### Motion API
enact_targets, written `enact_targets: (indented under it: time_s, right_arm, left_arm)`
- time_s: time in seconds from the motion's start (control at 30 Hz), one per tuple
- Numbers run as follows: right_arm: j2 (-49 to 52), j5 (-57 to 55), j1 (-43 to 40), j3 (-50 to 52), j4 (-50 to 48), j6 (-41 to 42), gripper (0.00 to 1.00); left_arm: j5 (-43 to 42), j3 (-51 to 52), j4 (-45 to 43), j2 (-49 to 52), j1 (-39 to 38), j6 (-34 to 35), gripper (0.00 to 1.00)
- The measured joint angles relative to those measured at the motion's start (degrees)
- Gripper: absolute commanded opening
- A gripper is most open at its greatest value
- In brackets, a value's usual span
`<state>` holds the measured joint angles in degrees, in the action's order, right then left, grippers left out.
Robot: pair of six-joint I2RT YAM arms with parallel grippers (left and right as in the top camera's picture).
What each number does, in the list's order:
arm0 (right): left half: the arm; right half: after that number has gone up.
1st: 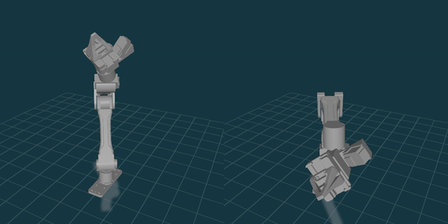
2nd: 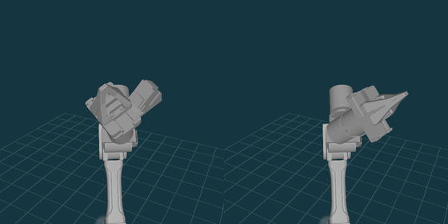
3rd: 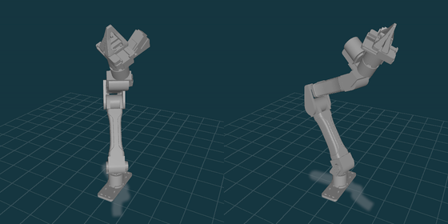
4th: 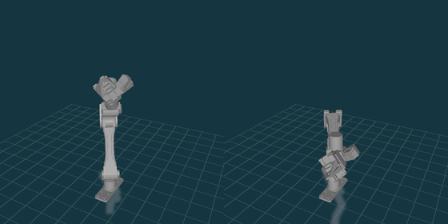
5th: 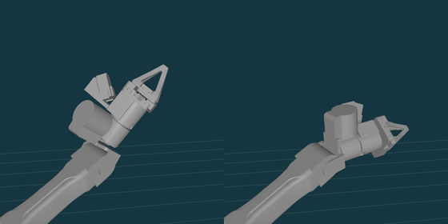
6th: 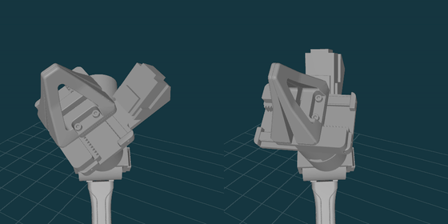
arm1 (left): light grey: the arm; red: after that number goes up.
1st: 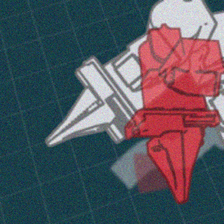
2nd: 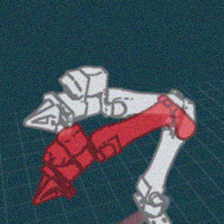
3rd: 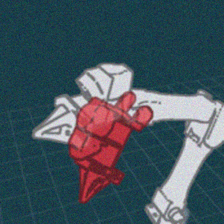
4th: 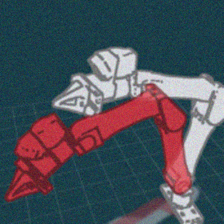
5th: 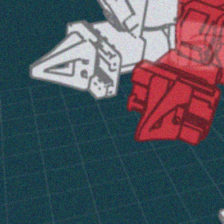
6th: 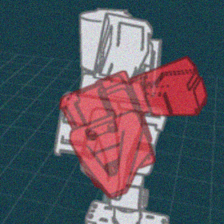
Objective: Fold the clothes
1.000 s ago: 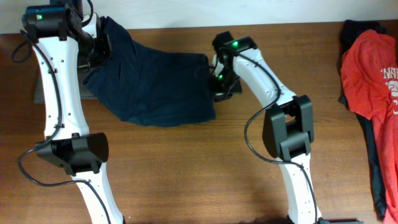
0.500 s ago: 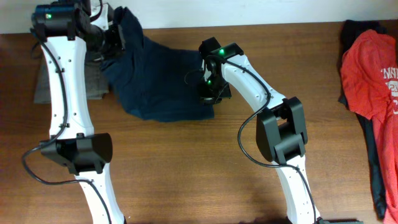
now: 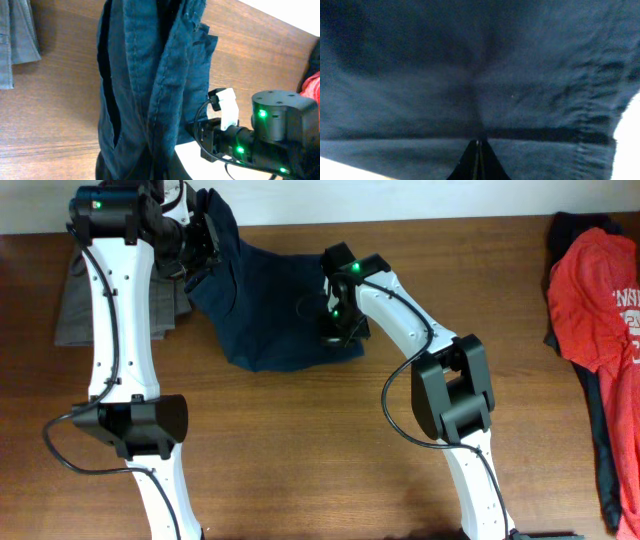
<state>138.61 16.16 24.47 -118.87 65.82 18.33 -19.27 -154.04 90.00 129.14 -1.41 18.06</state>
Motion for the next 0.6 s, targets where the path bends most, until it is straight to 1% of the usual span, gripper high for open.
enact_targets:
  time_s: [0.17,0.27,0.43,0.6]
  right_arm:
    - [0.0,0.0,0.0,3.9,-2.3,1.0,0.04]
    - [0.0,0.0,0.0,4.4,-3.1,1.3,0.04]
    - [0.0,0.5,0.0,4.5,-3.7,2.5,0.04]
    - [0.0,1.1,0.7,4.6,-4.9,3.4,0.04]
  left_arm:
    - [2.3,0.0,2.4,0.0,1.2,0.2,0.01]
    - [4.2,-0.4,4.0,0.0,2.4,0.2,0.01]
    - [6.7,-4.3,6.8,0.1,4.3,0.2,0.01]
    - [8.0,-8.0,7.0,0.1,6.2,0.2,0.01]
